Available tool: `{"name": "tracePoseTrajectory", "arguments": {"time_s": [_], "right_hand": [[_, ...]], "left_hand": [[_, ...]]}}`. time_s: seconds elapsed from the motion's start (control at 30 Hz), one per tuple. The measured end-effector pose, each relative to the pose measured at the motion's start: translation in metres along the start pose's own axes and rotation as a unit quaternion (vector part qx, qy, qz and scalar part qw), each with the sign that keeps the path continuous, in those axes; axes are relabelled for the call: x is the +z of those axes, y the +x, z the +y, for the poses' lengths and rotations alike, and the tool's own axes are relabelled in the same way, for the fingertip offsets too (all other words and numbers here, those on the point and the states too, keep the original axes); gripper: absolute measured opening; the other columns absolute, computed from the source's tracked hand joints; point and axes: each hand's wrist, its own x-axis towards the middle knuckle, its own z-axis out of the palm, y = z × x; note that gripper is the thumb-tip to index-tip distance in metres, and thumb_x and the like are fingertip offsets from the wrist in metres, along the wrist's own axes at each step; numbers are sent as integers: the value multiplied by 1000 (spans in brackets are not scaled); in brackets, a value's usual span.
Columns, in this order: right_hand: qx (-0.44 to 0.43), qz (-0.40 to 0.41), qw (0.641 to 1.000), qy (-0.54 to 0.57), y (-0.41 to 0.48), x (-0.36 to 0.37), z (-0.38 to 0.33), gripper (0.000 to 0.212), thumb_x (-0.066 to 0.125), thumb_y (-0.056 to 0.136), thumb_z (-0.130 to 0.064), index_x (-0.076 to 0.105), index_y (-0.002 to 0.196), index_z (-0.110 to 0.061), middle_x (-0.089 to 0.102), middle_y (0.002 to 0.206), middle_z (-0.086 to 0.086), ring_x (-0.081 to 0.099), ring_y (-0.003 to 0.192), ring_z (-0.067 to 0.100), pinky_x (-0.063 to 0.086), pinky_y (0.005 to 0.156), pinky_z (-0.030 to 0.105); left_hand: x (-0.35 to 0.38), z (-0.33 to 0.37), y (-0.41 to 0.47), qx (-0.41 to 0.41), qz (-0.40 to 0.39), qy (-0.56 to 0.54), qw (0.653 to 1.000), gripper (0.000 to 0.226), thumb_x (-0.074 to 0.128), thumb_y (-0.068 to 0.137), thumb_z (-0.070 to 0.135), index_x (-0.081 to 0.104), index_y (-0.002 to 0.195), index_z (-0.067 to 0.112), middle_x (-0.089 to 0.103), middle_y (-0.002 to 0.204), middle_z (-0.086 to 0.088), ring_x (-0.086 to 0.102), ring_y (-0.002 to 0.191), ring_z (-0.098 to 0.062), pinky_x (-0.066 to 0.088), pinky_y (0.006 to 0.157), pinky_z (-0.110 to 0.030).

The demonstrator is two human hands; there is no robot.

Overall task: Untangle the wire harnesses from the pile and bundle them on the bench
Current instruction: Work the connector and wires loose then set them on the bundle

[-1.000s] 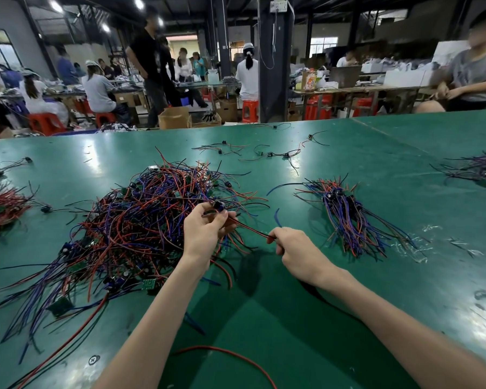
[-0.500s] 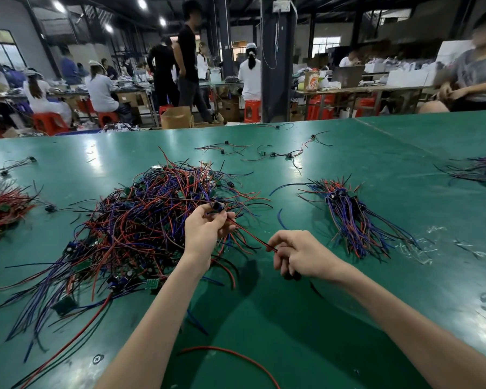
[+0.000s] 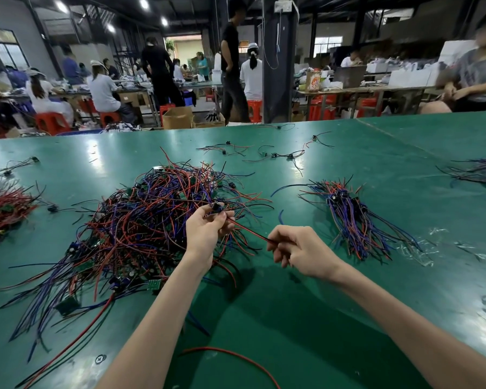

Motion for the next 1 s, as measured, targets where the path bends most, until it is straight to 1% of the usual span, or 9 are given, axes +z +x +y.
{"name": "tracePoseTrajectory", "arguments": {"time_s": [0.07, 0.17, 0.27, 0.37, 0.43, 0.53, 0.63, 0.8, 1.0], "right_hand": [[-22, -8, 999, 30, -1, 2, -5, 47, 26, 79, 26, 58, 78, -9, 61, 61, -10, 55, 52, 1, 42, 50, 14], [-46, -22, 997, 60, -1, 6, -12, 54, 22, 70, 28, 59, 77, -11, 63, 64, -10, 57, 55, 4, 43, 51, 15], [-52, -31, 996, 70, 1, 9, -14, 58, 20, 65, 27, 59, 75, -14, 64, 62, -11, 57, 54, 3, 44, 51, 17], [-49, -28, 996, 68, 3, 9, -12, 59, 21, 62, 26, 60, 71, -16, 62, 59, -6, 56, 52, 7, 44, 51, 22], [-42, -27, 996, 69, 4, 9, -13, 59, 22, 63, 27, 61, 70, -17, 61, 59, -1, 55, 49, 8, 43, 49, 21], [-11, -18, 997, 69, 7, 7, -11, 52, 30, 74, 26, 63, 69, -14, 61, 53, -5, 54, 45, 6, 40, 45, 16], [38, -32, 998, 42, 12, 4, -7, 33, 42, 83, 14, 66, 75, -8, 60, 53, 3, 49, 40, 11, 36, 40, 19], [133, -2, 991, 26, 18, 5, -1, 32, 40, 75, 8, 68, 75, -7, 59, 50, 5, 42, 34, 11, 31, 36, 14], [159, 26, 987, 21, 20, 7, 8, 30, 39, 76, 6, 66, 74, -8, 60, 53, 7, 40, 34, 10, 33, 36, 16]], "left_hand": [[0, -2, 0, -1, -3, -5, 1000, 12, 53, 92, -6, 55, 102, 1, 70, 84, -12, 68, 65, -10, 54, 57, -18], [0, -3, 1, 0, -9, -11, 1000, 13, 55, 91, -6, 57, 102, 1, 71, 81, -11, 68, 65, -11, 53, 56, -18], [-1, -4, 2, -3, -12, -8, 1000, 13, 55, 91, -6, 57, 102, 1, 72, 80, -9, 68, 64, -12, 54, 57, -18], [-1, -5, 1, -13, -12, -8, 1000, 14, 55, 91, -6, 57, 103, 2, 72, 81, -10, 67, 64, -11, 54, 57, -18], [-2, -6, 1, -19, -9, -10, 1000, 14, 55, 91, -6, 57, 104, 0, 72, 81, -11, 67, 64, -11, 54, 57, -18], [-4, -4, 3, -21, -1, -19, 1000, 11, 54, 92, -5, 58, 100, 2, 71, 82, -10, 66, 63, -10, 54, 58, -18], [-8, 1, 4, -26, 11, -58, 998, 11, 53, 93, -4, 59, 94, 5, 71, 79, -8, 67, 62, -9, 53, 56, -17], [-9, 7, 2, -37, 4, -86, 996, 11, 54, 92, -4, 58, 94, 6, 72, 79, -9, 66, 61, -9, 53, 55, -16], [-4, 10, 0, -39, -18, -79, 996, 12, 55, 92, -3, 56, 102, 4, 72, 84, -11, 63, 59, -9, 53, 55, -18]]}}
